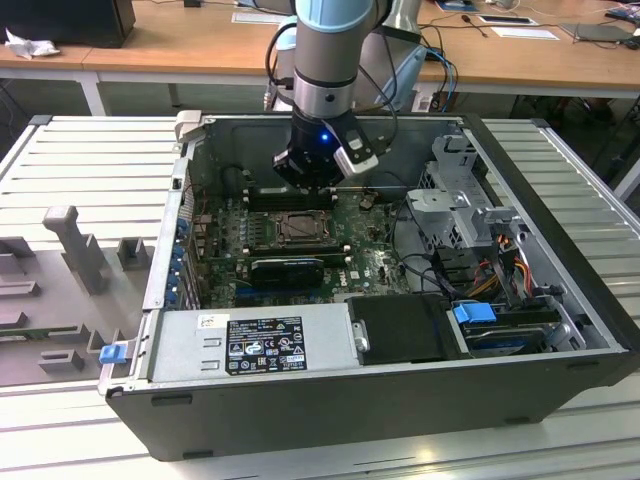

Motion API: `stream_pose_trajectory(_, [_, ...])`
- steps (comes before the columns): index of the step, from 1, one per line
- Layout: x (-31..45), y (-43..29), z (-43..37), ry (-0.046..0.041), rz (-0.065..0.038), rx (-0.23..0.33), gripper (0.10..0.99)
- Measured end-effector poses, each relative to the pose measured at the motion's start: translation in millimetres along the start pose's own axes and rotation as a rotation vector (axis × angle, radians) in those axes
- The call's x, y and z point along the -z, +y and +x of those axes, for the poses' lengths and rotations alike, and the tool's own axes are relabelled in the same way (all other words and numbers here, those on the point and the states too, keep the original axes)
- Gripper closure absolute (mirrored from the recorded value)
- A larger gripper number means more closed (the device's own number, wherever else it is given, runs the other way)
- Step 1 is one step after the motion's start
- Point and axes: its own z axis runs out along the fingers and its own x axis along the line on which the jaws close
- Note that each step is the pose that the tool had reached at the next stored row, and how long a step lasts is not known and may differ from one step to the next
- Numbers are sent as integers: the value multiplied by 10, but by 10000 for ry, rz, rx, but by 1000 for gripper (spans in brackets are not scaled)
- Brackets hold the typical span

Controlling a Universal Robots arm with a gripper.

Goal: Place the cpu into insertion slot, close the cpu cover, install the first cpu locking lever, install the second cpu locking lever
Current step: 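Install the first cpu locking lever, then install the second cpu locking lever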

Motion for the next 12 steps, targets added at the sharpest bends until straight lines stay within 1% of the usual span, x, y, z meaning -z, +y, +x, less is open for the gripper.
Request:
stream_pose_trajectory(4, [2,-21,-6,0,1,0,980])
stream_pose_trajectory(6, [6,-60,-4,-1,-1,0,980])
stream_pose_trajectory(8, [57,-60,-3,-1,-1,-1,980])
stream_pose_trajectory(12, [60,-76,-3,0,-1,-1,980])
